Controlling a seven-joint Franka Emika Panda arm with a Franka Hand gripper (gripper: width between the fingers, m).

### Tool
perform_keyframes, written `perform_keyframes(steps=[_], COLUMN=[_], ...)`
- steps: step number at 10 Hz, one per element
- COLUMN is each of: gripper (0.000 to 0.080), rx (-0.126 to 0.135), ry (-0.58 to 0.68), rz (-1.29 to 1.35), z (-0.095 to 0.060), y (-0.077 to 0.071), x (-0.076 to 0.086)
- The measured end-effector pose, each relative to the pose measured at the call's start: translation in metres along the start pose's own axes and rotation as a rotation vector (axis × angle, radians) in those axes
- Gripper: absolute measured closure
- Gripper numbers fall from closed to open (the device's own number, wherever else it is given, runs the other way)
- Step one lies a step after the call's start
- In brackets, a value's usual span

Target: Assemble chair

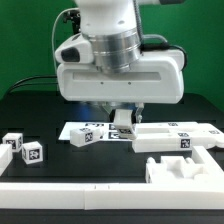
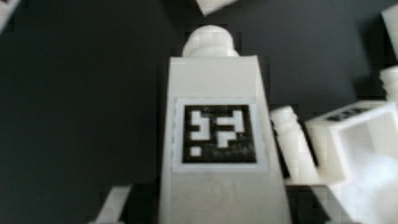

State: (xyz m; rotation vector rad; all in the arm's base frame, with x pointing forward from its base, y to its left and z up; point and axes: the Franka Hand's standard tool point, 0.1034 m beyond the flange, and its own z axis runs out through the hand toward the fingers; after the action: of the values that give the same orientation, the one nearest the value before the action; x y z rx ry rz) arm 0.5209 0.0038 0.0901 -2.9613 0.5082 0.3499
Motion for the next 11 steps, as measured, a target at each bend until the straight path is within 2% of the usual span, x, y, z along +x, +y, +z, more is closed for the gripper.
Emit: perform_keyframes(steps=[1, 2, 3, 4, 5, 6, 7, 10, 11], gripper=[0.0514, 0.0514, 0.0514, 0.0514, 0.0514, 0.0514, 0.0514, 0.0514, 0.0514], rx=[-0.010, 0.017, 0.032, 0.044, 0.041, 0.057, 0.062, 0.037, 0.021], ry=[0.071, 0.202, 0.333, 0.424, 0.437, 0.537, 0.614, 0.780, 0.817], rz=[-0.053, -0.104, -0.141, -0.122, -0.120, -0.125, -0.141, -0.311, -0.356], z=[-0.030, -0.057, -0.069, -0.058, -0.050, -0.057, -0.055, -0.045, -0.039], y=[-0.026, -0.049, -0.068, -0.068, -0.063, -0.067, -0.070, -0.113, -0.115], x=[0.003, 0.015, 0.015, 0.000, -0.008, 0.000, -0.001, 0.015, 0.016])
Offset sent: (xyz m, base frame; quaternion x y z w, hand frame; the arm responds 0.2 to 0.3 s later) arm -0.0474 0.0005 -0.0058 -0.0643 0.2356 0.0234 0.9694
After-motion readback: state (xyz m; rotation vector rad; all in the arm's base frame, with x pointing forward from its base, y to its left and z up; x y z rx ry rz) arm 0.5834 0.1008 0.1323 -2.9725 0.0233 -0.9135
